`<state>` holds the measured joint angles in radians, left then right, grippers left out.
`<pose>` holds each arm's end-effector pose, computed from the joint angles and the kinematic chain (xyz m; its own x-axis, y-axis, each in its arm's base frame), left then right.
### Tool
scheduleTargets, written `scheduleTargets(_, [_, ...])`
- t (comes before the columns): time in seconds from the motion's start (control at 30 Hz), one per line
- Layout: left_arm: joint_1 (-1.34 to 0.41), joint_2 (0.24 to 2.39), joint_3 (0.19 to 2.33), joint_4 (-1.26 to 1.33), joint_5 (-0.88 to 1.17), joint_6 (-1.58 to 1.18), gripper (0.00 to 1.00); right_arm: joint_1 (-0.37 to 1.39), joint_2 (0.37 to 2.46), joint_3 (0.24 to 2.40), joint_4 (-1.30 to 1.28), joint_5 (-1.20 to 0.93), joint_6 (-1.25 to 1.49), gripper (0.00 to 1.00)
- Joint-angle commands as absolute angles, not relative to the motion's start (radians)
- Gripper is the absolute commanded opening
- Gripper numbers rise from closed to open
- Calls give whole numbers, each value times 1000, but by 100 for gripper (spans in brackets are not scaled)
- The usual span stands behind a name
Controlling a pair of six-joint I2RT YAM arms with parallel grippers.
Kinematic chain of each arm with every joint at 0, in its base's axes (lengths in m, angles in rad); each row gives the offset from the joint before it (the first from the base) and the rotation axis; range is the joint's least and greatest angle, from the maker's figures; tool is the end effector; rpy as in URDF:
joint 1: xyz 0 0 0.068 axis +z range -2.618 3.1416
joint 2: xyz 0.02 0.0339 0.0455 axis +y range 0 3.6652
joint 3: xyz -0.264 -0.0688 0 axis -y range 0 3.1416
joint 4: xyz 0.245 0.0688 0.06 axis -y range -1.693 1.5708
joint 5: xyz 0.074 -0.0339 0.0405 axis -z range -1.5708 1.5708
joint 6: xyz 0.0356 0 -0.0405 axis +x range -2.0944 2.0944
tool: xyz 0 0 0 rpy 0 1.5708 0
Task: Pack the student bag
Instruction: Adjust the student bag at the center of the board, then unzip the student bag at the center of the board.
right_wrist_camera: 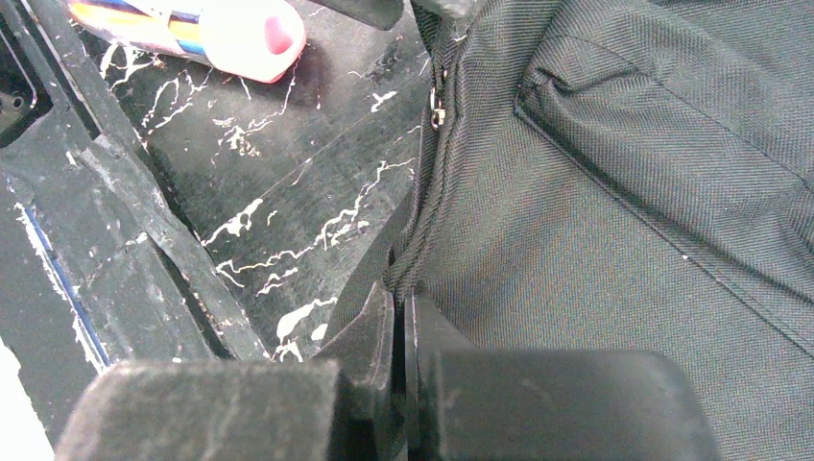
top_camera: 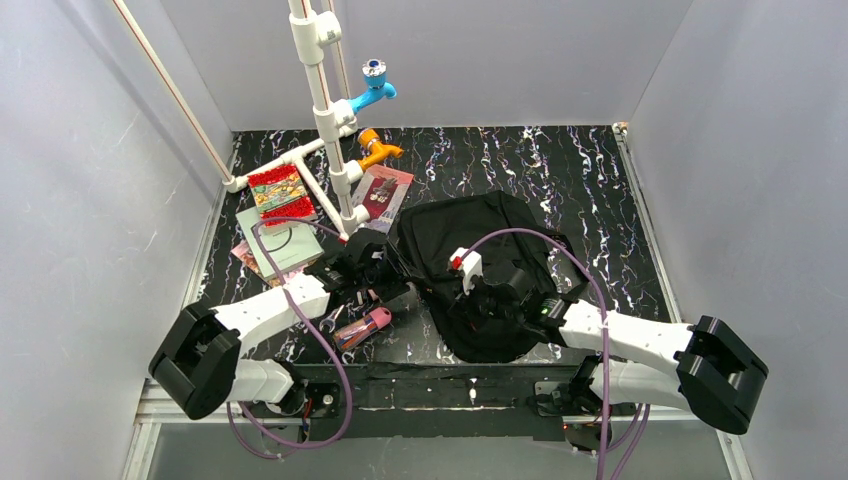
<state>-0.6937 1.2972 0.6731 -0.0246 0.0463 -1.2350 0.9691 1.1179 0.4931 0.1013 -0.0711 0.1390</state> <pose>0.2064 -0.1738 0.2070 -0.7829 -0.5756 -0.2362 -0.2188 0.6100 -0.7616 0.1299 0.1936 0.2015 -0.3990 -0.3369 -0.8528 -0.8096 0.5660 0.1552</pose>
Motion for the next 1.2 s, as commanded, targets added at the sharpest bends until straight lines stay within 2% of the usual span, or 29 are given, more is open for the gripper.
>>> scheduleTargets(0.0, [-692,1219,705,-114,78,-1265,41,969,1098,503,127,-52,167,1])
scheduleTargets(0.17, [-693,1178,632,26,128,-1405,37,969,1135,514,160,-57,188,2])
scheduleTargets(0.43, [-695,1262,679,30,113,-1440,31,969,1155,535,155,-60,193,2])
scheduleTargets(0.53, [-703,1257,667,17,87,-1450,32,969,1144,530,153,-51,195,2])
scheduleTargets(0.63, [-704,1254,647,9,72,-1455,41,969,1137,526,155,-48,195,2])
scheduleTargets(0.83, [-704,1292,679,6,49,-1390,35,969,1138,524,159,-54,201,2])
scheduleTargets(1.17, [-703,1296,695,-59,14,-1336,36,969,1124,523,153,-53,199,2])
